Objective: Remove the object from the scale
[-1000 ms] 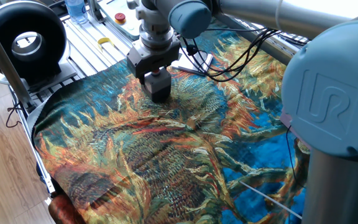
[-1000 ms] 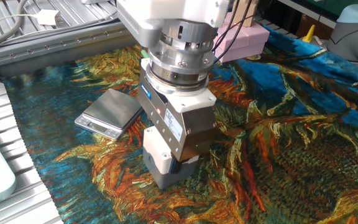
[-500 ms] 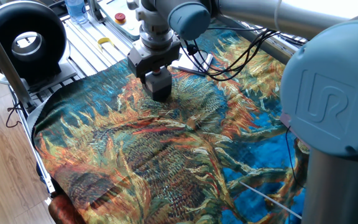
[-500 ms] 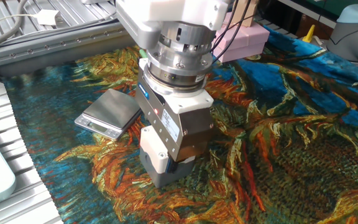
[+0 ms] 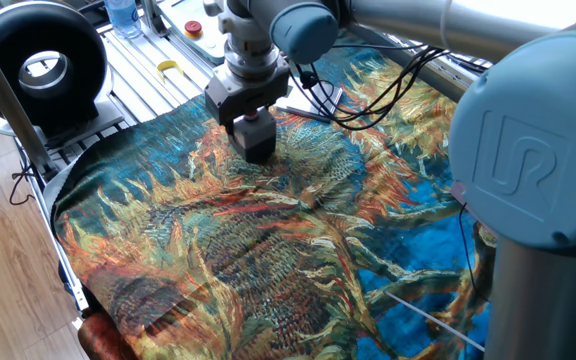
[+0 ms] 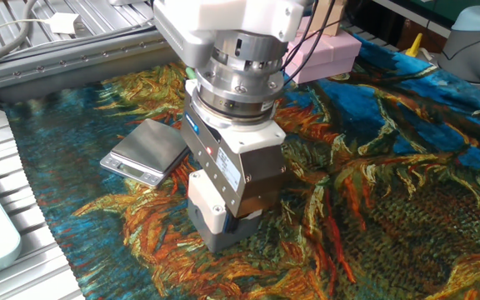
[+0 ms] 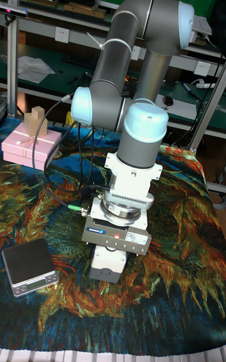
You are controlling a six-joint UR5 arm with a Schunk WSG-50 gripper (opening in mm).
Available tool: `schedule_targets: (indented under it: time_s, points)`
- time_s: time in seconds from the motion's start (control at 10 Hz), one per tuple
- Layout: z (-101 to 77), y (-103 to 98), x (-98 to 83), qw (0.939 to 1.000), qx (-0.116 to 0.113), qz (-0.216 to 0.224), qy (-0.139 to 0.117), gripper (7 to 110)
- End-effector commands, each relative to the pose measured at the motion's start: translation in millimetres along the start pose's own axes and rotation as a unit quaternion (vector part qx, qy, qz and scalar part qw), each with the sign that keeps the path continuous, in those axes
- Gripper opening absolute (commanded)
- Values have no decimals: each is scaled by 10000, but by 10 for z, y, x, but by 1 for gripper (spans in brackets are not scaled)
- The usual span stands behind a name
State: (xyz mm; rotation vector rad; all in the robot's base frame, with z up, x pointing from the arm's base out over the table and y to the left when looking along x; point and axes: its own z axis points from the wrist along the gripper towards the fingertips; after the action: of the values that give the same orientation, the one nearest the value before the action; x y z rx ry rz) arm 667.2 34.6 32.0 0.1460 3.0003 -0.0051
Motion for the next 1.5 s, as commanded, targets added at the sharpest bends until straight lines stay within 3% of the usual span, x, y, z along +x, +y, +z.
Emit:
schedule_targets:
  time_s: [0.0, 0.3, 0.4, 0.5, 0.6, 0.8, 0.9, 1.4]
  points:
    - [24, 27, -7, 9999, -100, -71, 12, 7]
    - [33, 26, -8, 9998, -107, -139, 20, 7]
    - [30, 24, -9, 9998, -107, -162, 20, 22]
    - [27, 23, -9, 9998, -107, -170, 20, 22]
    - [11, 36, -16, 9998, -131, -151, 14, 44]
    - [-4, 41, -34, 9997, -140, -196, -8, 44]
    - [2, 42, -45, 9996, -142, -242, -31, 66]
    - [9, 93, -97, 9988, -238, -411, -142, 66]
